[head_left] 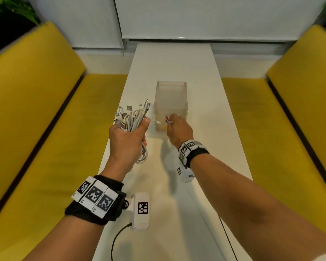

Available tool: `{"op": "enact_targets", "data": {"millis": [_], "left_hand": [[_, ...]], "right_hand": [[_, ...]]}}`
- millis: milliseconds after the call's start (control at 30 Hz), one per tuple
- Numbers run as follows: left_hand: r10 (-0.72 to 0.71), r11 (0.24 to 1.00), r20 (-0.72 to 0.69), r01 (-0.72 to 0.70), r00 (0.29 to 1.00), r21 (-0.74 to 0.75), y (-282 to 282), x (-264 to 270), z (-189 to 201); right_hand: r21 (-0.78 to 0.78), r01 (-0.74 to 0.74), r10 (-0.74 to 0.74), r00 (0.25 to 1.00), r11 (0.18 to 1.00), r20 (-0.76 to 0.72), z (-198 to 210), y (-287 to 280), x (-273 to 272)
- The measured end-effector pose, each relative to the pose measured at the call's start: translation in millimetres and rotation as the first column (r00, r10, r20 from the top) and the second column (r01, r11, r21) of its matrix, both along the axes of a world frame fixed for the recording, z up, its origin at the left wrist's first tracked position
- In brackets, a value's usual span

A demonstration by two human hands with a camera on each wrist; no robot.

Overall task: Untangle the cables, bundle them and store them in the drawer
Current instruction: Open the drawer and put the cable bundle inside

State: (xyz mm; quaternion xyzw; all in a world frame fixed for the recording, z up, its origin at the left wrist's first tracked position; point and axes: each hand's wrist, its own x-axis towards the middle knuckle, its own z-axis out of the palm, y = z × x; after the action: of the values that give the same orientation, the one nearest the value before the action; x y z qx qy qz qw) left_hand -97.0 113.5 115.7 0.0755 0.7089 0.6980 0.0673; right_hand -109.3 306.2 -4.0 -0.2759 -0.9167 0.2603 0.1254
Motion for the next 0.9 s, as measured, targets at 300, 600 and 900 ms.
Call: {"op": "enact_targets", "data": {"millis": [300, 600, 900], "left_hand": [[0.023, 0.999, 0.021, -0.022, 1.000, -0.043, 8, -21, -9], [0.004, 0.998, 0.043, -0.001, 0.999, -0.058, 9, -26, -16], [-0.010, 0.998, -0.005, 0.010, 1.000, -0.057, 11, -26, -6]], "right_hand": [[-0.952, 0.201, -0.648, 0.762, 0.231, 0.004, -6, -18, -12], [-0.985, 0.166, -0.700, 0.709, 0.050, 0.084, 1, -15, -21], [-0.943, 0.228, -0.574, 0.817, 0.241, 0.051, 19, -24, 2]]}}
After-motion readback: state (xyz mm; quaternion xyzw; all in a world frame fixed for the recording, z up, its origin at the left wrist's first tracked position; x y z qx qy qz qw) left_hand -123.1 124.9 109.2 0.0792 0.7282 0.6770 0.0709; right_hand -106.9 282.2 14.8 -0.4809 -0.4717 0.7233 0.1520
